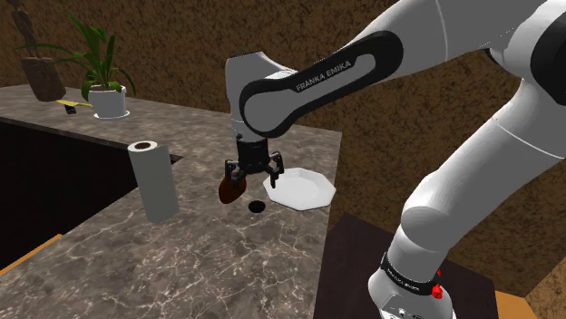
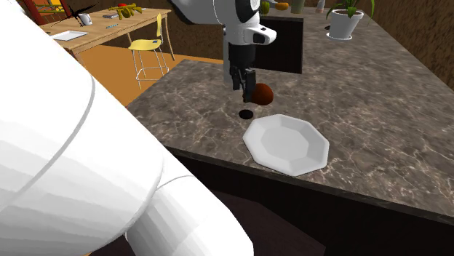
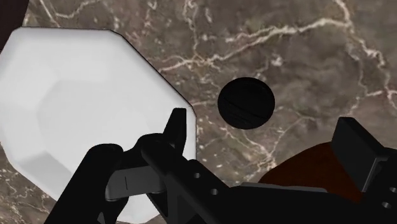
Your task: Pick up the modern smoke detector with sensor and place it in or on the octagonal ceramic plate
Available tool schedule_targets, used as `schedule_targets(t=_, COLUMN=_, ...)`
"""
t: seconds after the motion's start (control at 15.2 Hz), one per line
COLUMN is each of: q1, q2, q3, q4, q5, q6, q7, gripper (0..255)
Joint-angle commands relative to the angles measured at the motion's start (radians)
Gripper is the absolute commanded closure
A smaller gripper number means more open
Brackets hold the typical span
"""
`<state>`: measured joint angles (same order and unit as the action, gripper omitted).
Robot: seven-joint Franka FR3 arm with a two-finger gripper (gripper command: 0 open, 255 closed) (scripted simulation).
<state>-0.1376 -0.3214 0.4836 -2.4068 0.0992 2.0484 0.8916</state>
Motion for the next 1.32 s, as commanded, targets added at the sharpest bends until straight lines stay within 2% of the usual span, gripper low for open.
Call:
schedule_targets(t=0.0, q1=-0.012, q2=0.037, q3=0.023, q4=0.0, q5=-0.022, q6=0.037, q7=0.059, gripper=0)
schedule_targets(t=0.46, q1=-0.018, q2=0.081, q3=0.035, q4=-0.056, q5=-0.039, q6=0.134, q7=0.074, gripper=0)
schedule_targets(t=0.92, q1=-0.018, q2=0.081, q3=0.035, q4=-0.056, q5=-0.039, q6=0.134, q7=0.074, gripper=0)
schedule_targets(t=0.99, q1=-0.018, q2=0.081, q3=0.035, q4=-0.056, q5=-0.039, q6=0.134, q7=0.074, gripper=255)
schedule_targets(t=1.25, q1=-0.018, q2=0.081, q3=0.035, q4=-0.056, q5=-0.039, q6=0.134, q7=0.074, gripper=255)
